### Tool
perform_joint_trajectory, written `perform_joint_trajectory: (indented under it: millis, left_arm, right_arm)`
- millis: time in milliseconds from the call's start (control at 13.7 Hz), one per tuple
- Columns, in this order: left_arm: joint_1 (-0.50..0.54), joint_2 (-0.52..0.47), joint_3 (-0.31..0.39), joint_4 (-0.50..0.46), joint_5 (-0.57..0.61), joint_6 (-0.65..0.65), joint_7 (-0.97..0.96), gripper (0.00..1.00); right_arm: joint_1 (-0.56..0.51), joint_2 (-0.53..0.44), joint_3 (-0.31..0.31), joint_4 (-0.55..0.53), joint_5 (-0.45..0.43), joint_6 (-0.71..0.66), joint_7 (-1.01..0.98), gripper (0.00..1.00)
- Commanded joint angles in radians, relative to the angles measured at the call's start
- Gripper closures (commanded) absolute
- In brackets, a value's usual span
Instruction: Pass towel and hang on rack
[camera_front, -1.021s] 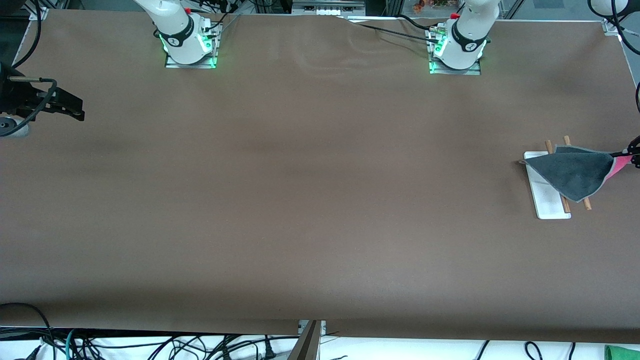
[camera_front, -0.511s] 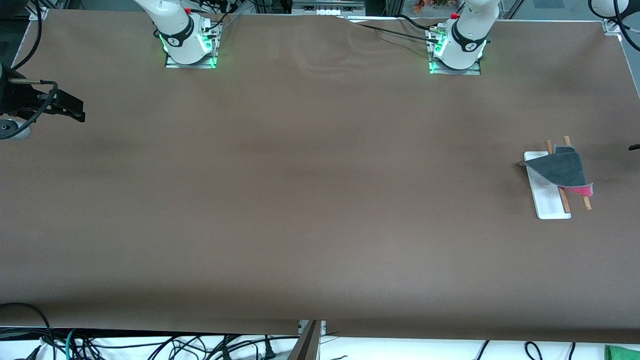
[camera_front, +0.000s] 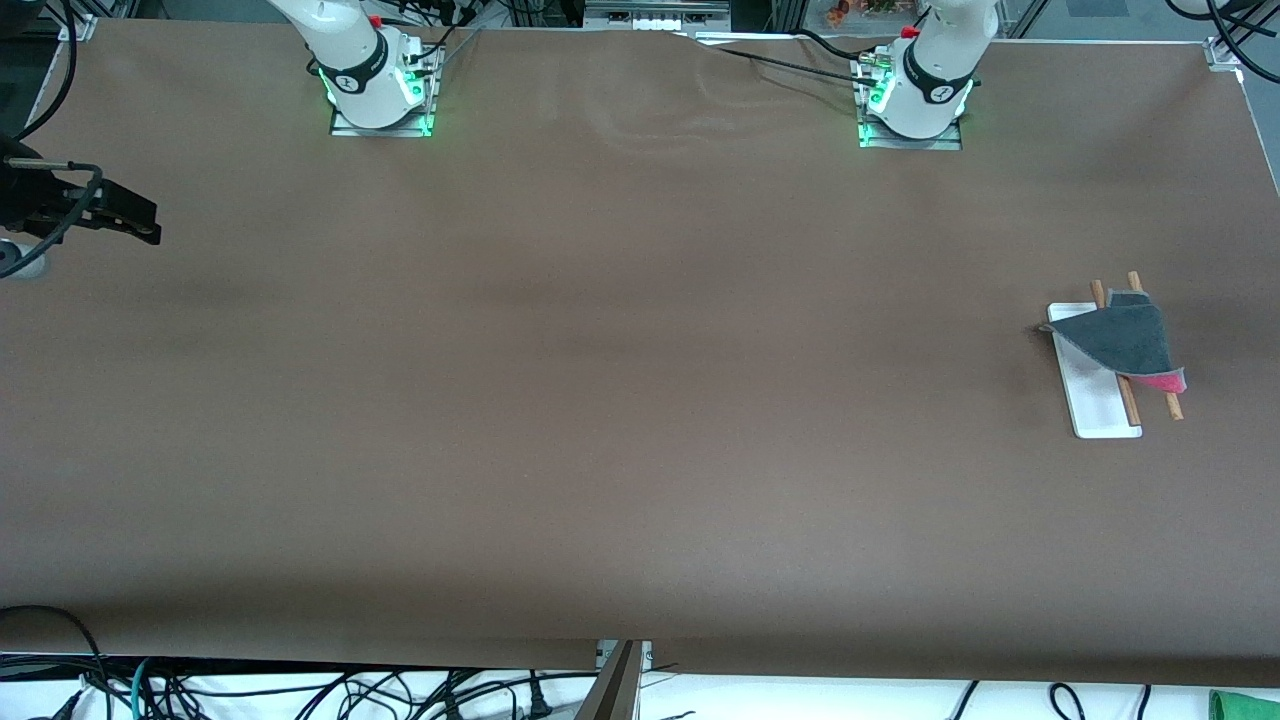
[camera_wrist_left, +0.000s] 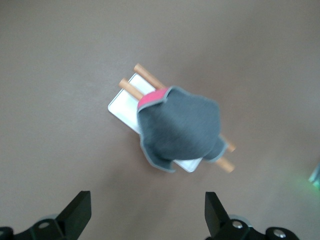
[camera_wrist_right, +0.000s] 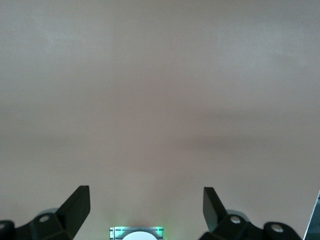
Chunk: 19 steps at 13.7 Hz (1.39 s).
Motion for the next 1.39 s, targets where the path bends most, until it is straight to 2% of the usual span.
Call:
perform_joint_trajectory:
  millis: [0,219,438,584,657,803,876,1021,1313]
  left_arm:
    - [-0.112,-0.087,0.007,-0.015,0.083,-0.051,-0.229,0.0]
    - [-0.219,-0.13,0.001,-0.02,0.103,-0.126,-0.54,0.0]
    - [-0.316,-0.179,-0.002,-0.03,0.117,-0.145,-0.786,0.0]
    - [-0.384,-0.256,-0.016,-0.125,0.143,-0.119,-0.983,0.0]
    - [-0.393,-0.308,-0.065,-0.182,0.167,-0.088,-1.066,0.0]
    - [-0.381,-0.444,-0.226,-0.324,0.268,-0.036,-1.233,0.0]
    - [-0.375,-0.501,-0.273,-0.395,0.285,-0.019,-1.328,0.0]
    - [-0.372,-0.59,-0.294,-0.501,0.281,0.062,-1.383,0.0]
    - [-0.375,-0.675,-0.289,-0.587,0.246,0.209,-1.383,0.0]
  right_arm:
    - [-0.003,-0.005,0.003,0.001,-0.007,-0.011,-0.016,0.0]
    - [-0.001,-0.005,0.005,0.001,-0.007,-0.009,-0.016,0.0]
    - [-0.001,-0.005,0.005,0.001,-0.007,-0.005,-0.018,0.0]
    - [-0.001,-0.005,0.005,0.001,-0.007,-0.005,-0.016,0.0]
    - [-0.001,-0.005,0.005,0.001,-0.007,-0.003,-0.018,0.0]
    - [-0.001,-0.004,0.005,0.001,-0.007,-0.002,-0.016,0.0]
    - [-0.001,-0.004,0.005,0.001,-0.007,0.0,-0.016,0.0]
    - [0.001,-0.004,0.006,0.001,-0.006,0.0,-0.015,0.0]
    - [0.002,-0.004,0.008,0.001,-0.007,0.001,-0.004,0.0]
